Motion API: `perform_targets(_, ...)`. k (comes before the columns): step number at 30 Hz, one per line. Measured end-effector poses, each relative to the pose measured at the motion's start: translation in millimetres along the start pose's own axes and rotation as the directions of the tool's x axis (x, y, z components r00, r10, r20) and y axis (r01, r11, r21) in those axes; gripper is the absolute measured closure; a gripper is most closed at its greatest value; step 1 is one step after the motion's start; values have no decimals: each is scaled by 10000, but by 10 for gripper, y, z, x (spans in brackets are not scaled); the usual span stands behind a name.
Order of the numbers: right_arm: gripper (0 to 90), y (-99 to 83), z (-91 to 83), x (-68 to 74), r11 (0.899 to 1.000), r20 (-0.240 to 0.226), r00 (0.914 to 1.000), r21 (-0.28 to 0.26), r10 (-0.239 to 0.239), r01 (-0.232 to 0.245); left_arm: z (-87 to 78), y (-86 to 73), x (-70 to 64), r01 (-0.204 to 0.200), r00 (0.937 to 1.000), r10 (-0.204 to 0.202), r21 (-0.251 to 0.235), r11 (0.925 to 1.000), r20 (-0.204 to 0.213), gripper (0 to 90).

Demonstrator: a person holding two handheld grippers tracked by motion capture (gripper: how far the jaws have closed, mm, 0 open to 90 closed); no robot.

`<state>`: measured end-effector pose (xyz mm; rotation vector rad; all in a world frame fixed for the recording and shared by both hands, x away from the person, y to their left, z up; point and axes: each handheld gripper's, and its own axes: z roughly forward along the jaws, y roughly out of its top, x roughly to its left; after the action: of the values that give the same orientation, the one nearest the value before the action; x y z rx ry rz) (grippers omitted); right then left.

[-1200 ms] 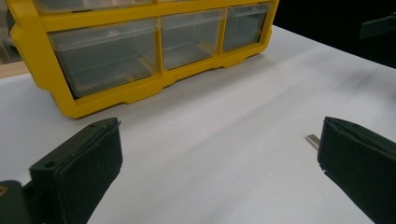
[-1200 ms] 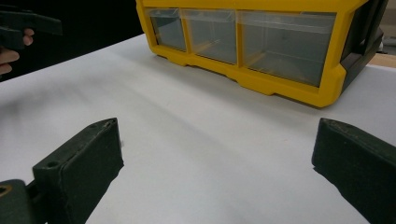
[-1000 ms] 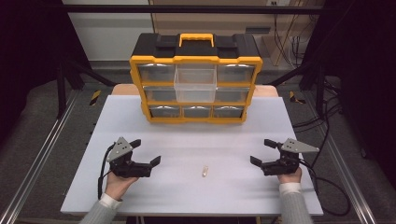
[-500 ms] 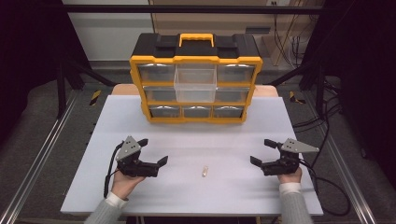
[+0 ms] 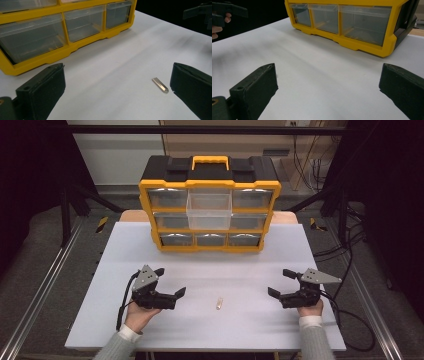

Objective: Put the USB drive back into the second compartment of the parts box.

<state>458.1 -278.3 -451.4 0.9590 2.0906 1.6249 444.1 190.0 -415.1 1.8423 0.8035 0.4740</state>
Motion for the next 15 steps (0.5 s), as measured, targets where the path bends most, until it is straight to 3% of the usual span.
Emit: perform_targets(15,21,0,0,-1,10000,-3,10000,4,-13,13,141,84,-132,-173,9996,170,164,9997,206,0)
